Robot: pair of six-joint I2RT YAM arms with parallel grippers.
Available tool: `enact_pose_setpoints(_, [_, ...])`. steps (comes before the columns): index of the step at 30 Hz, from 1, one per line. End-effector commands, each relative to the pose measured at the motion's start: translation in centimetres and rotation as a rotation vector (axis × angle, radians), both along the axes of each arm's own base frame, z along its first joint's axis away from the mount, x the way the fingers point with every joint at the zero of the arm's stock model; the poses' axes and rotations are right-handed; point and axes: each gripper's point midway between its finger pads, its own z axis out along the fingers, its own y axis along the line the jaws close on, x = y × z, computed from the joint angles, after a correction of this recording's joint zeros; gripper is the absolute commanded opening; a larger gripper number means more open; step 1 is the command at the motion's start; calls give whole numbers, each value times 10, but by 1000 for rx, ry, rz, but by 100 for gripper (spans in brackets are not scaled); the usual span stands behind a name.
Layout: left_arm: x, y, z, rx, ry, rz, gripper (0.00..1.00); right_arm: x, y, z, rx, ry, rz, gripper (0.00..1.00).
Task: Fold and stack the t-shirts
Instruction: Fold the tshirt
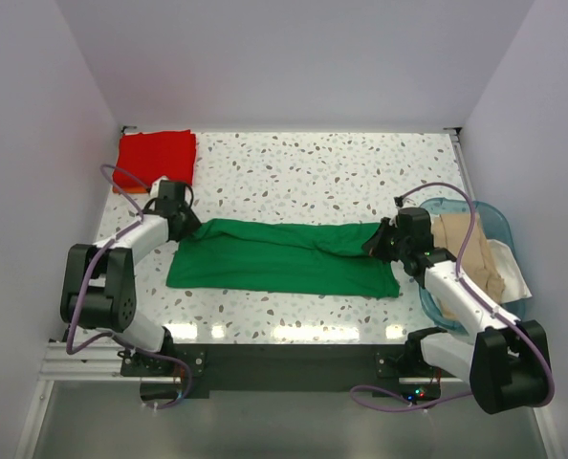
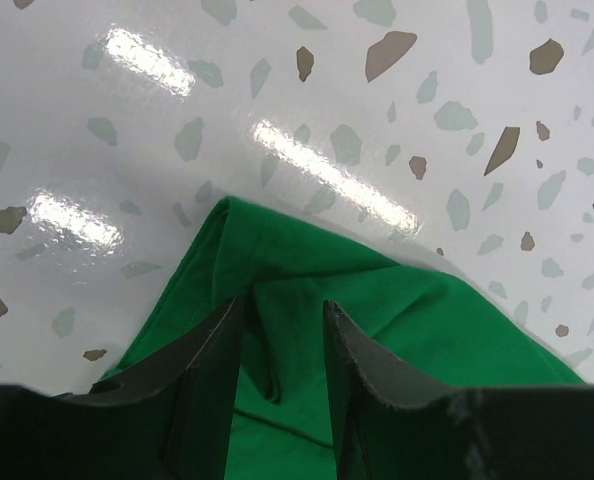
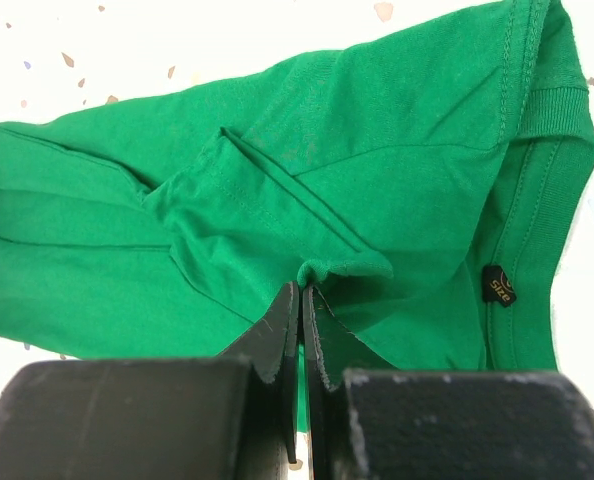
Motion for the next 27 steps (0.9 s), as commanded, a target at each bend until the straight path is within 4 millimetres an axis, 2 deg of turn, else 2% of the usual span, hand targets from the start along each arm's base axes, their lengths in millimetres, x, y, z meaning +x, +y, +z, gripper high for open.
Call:
enact_pose_setpoints(1, [13,0,3,-13,-37,14,42,8,3,6,15,-42,12,0])
enact_pose_setpoints(8, [17,-3,-5,-26,-29,6,42,9,4,6,14,-42,15,0])
enact_pose_setpoints(14, [21,-6,-2,-43,-46,0,39,8,3,6,11,-41,13,0])
enact_pose_setpoints(27, [23,-6,18,-36,-91,-17,14,8,3,6,14,-42,11,0])
